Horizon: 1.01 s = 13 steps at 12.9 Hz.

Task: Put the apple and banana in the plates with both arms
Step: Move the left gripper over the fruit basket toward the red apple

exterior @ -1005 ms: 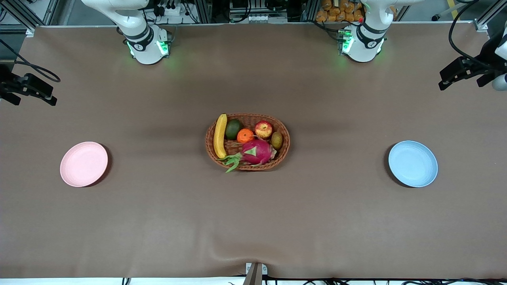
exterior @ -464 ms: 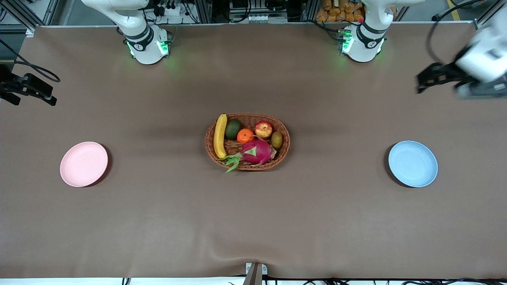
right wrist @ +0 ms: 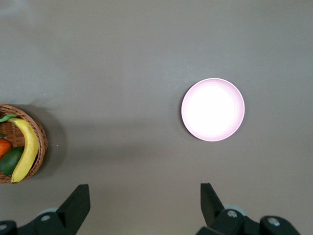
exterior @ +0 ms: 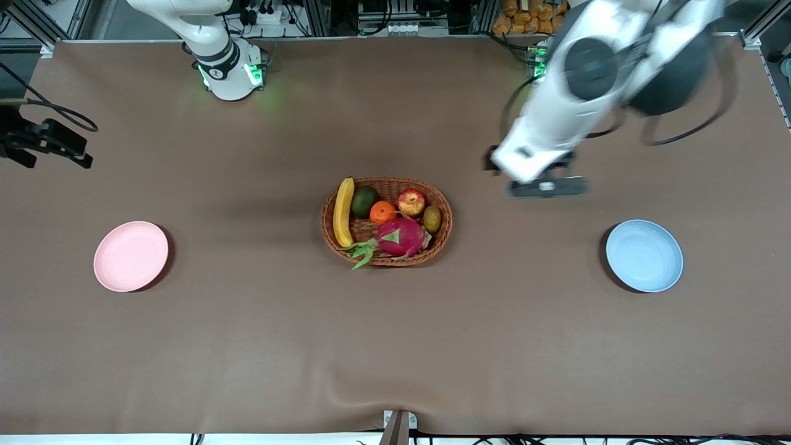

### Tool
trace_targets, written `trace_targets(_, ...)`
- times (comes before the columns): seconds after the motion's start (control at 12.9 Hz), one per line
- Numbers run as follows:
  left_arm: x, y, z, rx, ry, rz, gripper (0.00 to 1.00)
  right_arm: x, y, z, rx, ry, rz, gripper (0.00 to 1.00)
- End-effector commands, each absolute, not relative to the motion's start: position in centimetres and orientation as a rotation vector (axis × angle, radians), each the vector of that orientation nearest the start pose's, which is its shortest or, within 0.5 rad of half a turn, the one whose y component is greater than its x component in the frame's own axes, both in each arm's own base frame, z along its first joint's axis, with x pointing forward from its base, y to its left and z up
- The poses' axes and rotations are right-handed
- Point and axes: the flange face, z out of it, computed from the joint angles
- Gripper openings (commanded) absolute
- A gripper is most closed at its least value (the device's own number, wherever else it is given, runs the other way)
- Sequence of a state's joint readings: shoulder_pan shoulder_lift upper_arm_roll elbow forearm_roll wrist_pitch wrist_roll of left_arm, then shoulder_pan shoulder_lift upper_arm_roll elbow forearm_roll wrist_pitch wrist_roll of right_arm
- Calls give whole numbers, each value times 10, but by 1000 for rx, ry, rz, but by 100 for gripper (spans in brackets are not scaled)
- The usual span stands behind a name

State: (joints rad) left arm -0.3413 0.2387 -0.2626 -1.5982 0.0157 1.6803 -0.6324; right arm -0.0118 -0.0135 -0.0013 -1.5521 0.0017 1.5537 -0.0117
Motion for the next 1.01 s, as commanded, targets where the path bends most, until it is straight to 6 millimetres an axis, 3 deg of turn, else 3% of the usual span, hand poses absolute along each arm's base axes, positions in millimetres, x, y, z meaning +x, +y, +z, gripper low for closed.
trace_targets(0.0, 508, -366, 447, -3110, -75, 208, 100, 553, 2, 652, -3136, -37, -63, 100)
trace_targets(0.23, 486, -400, 404, -3141, -137, 153, 100, 555, -4, 649, -3132, -17, -51, 100)
trace_targets(0.39, 484, -416, 382, -3155, -195, 145, 100, 554, -7, 648, -3133, -8, -44, 100)
trace_targets(0.62, 468, -458, 344, -3179, -332, 121, 100, 554, -7, 648, -3133, -8, -39, 100)
trace_targets(0.77, 461, -471, 326, -3176, -355, 118, 100, 554, -7, 648, -3131, -8, -41, 100)
trace_targets(0.93, 457, -481, 307, -3189, -342, 119, 94, 554, -8, 648, -3133, -5, -39, 100)
